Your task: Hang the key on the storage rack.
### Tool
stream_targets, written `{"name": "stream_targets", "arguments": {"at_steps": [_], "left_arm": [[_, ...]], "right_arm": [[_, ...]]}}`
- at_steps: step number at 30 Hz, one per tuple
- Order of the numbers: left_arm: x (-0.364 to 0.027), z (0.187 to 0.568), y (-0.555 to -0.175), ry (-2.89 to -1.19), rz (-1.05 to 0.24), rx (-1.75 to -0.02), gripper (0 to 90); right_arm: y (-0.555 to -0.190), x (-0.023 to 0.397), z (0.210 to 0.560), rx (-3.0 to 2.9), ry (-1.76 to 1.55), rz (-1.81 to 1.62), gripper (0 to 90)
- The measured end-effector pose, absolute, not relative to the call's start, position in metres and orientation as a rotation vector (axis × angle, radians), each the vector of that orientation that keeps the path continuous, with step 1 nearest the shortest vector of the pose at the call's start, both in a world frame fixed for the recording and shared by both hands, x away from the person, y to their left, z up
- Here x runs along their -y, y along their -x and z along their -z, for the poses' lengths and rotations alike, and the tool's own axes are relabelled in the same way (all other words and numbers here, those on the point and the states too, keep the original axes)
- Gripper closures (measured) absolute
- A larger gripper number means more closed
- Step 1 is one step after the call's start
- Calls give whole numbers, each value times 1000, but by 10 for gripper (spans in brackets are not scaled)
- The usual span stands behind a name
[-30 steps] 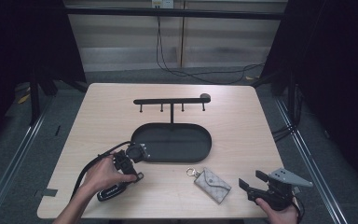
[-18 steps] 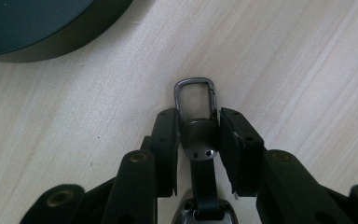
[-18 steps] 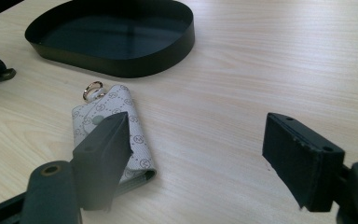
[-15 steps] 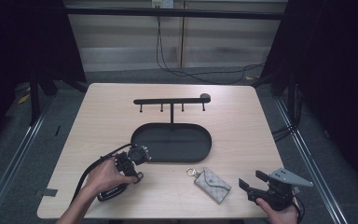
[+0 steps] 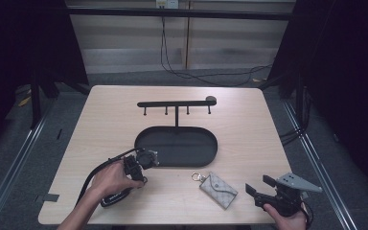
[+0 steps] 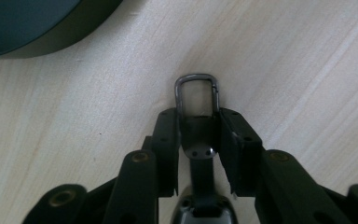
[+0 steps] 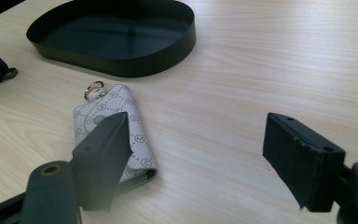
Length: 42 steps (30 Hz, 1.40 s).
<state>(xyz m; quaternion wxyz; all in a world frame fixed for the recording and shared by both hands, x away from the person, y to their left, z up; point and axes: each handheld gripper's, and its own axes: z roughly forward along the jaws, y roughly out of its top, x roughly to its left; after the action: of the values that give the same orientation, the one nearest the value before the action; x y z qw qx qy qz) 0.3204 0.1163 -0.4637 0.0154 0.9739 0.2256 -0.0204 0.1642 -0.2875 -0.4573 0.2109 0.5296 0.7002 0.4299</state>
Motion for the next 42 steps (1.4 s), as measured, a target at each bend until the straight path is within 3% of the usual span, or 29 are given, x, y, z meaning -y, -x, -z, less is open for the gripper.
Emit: {"name": "stream_targets", "arguments": {"at_steps": [26, 42], "left_arm": [[-127, 450, -326, -2948, 172, -748, 708], [-139, 423, -330, -2868, 121, -809, 708]], "right_arm": [[-165, 287, 458, -1948, -1478, -1187, 232], [-166, 287, 458, -1943, -1488, -1183, 232]]}}
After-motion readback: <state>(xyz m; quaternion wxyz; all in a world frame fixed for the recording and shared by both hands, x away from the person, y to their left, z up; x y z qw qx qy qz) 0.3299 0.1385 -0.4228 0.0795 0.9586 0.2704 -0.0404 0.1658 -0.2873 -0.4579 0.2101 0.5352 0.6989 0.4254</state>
